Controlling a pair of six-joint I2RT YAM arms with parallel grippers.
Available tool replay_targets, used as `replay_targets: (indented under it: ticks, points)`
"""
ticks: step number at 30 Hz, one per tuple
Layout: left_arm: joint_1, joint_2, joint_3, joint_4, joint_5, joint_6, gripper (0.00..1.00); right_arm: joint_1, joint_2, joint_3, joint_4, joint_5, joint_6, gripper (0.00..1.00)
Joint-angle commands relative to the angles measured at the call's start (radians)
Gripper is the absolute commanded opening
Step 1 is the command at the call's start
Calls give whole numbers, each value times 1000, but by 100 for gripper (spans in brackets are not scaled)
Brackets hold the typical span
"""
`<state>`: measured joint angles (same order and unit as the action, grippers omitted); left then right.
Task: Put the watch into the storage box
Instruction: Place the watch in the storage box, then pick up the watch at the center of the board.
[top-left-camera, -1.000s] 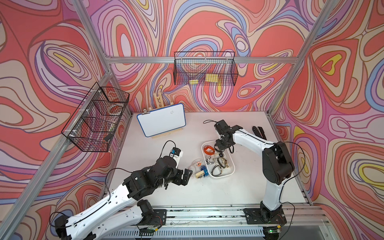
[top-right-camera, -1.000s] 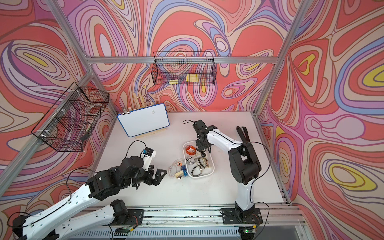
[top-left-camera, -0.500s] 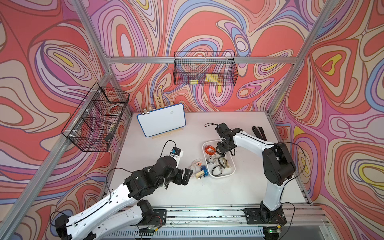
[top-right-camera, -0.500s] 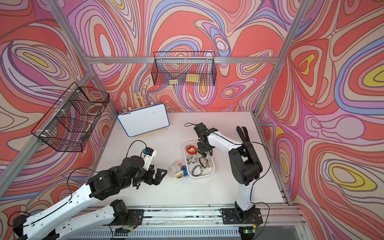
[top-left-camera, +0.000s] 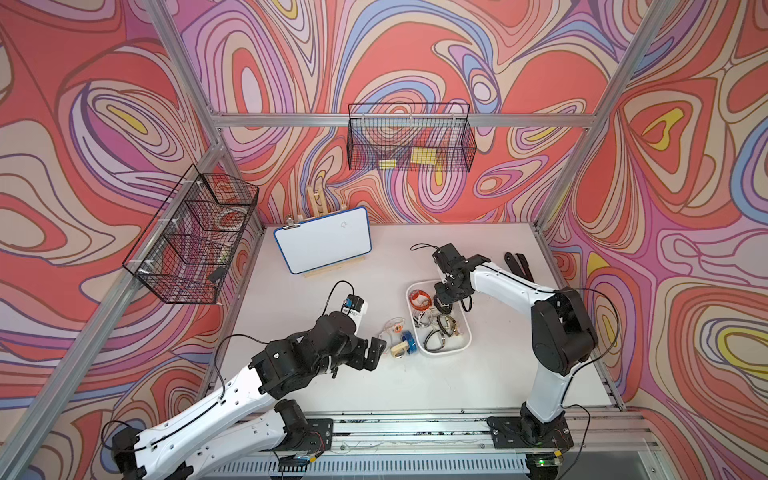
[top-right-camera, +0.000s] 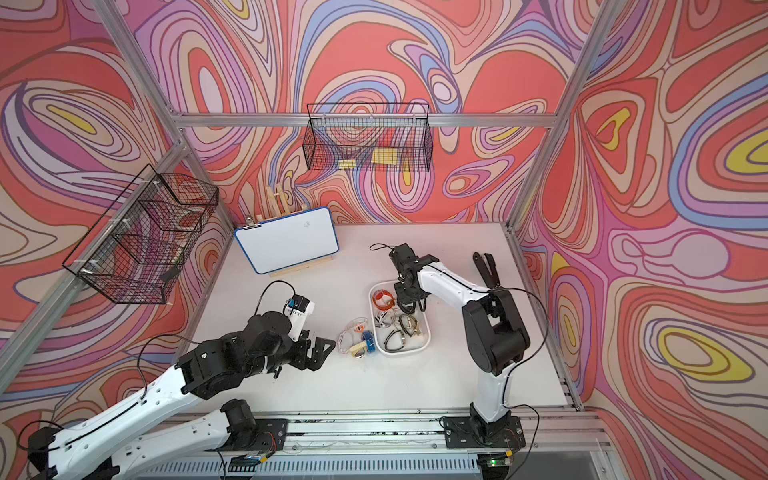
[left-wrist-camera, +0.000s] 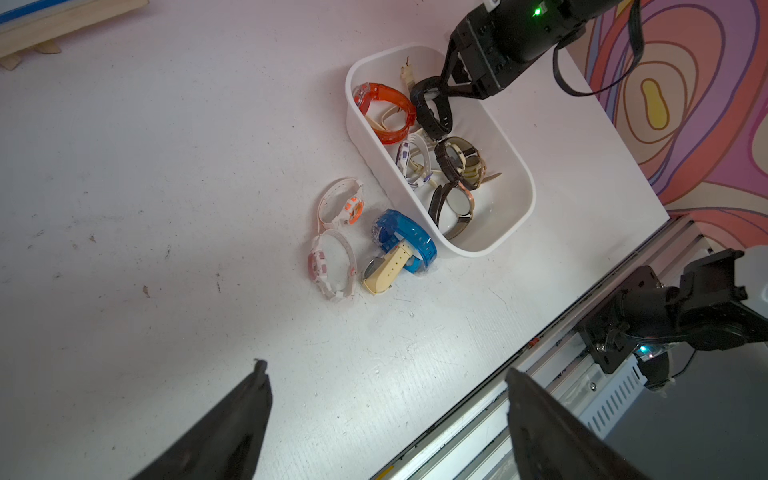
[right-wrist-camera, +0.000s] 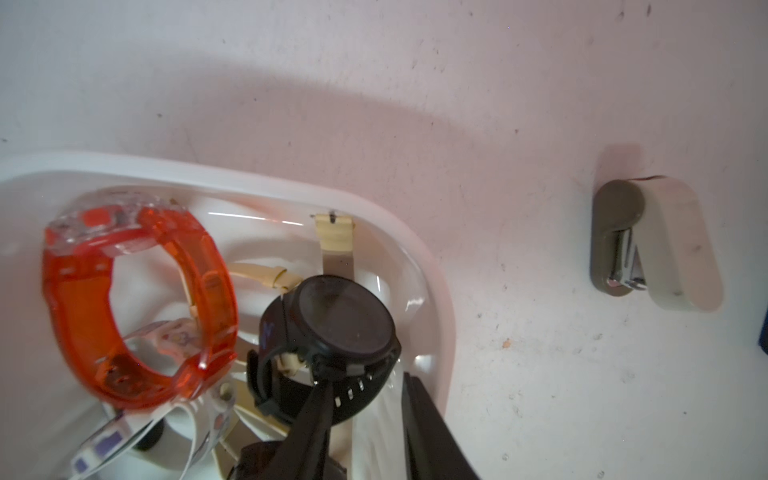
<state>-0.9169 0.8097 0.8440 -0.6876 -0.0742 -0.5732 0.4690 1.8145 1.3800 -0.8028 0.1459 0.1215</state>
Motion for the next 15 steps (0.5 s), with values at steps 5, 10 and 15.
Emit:
replay_targets:
  ticks: [5,10,15]
  points:
    - [-6,12,1,35,-7,7,93,-7,-145,45,-22,-110,33,37]
    - [-6,36,-10,34,4,-9,94,-7,-279,-2,12,-251,48,49]
    - [-6,79,-32,29,23,-26,95,-6,-467,-154,69,-483,70,93]
